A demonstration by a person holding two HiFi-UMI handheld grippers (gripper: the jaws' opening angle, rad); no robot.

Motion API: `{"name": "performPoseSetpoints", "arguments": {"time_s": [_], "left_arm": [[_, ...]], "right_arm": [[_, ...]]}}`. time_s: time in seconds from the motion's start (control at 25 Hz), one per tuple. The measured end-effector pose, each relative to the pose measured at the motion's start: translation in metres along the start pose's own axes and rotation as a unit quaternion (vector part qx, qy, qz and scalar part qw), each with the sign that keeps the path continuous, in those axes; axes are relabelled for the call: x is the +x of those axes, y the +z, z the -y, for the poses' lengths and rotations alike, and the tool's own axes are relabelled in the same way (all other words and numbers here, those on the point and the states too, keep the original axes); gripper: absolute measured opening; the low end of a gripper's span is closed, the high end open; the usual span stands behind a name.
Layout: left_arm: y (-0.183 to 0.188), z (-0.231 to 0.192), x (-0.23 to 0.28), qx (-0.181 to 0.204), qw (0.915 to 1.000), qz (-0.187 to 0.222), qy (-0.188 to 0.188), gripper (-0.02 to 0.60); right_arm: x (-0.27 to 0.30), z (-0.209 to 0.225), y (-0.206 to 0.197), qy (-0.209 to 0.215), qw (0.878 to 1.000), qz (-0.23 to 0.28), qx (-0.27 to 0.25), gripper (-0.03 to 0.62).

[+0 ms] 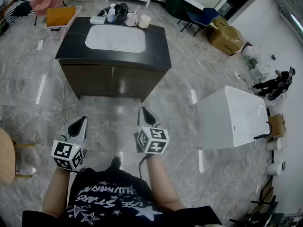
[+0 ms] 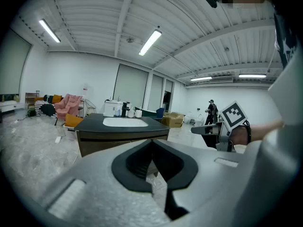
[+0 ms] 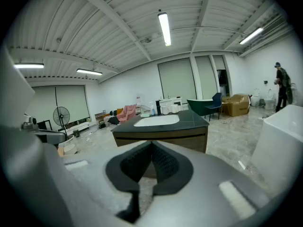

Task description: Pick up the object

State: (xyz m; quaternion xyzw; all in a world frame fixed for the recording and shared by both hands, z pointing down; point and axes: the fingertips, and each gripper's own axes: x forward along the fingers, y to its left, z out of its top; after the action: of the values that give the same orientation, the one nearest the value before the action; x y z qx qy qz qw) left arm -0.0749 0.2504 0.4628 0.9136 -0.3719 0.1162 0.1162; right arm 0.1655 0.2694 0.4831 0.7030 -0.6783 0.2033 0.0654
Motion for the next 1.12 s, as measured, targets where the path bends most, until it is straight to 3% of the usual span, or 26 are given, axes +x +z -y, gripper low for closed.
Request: {"name": "performPoseSetpoints", "arguments": {"time_s": [0.24, 0.56, 0.8, 0.96, 1.12], "left_arm": [[-0.001, 0.004, -0.008, -0.001, 1.0000, -0.001, -0.001, 0.009], [-0.016, 0.015, -0.010, -0.021, 0.9996, -0.016, 0.011, 0.009], [-0.010, 0.021, -0.003, -0.019, 0.9991, -0.003, 0.037, 0.009], [-0.014, 0.015, -0.007, -0.019, 0.9984, -0.011, 0.051, 0.009], [-0.019, -0.001, -0.007, -0.030, 0.9968, -0.020, 0.072, 0.009]], "right_arm": [[-0.017, -0.003, -0.008, -0.003, 1.000, -0.003, 0.003, 0.005], [-0.033, 0.025, -0.009, -0.015, 1.000, 0.007, 0.014, 0.005], [-0.029, 0.019, 0.000, 0.048, 0.998, 0.035, 0.005, 0.006], [-0.014, 0.011, 0.000, 0.075, 0.997, 0.030, 0.006, 0.113], [0.006, -0.003, -0.006, 0.099, 0.995, 0.007, 0.001, 0.171]]}}
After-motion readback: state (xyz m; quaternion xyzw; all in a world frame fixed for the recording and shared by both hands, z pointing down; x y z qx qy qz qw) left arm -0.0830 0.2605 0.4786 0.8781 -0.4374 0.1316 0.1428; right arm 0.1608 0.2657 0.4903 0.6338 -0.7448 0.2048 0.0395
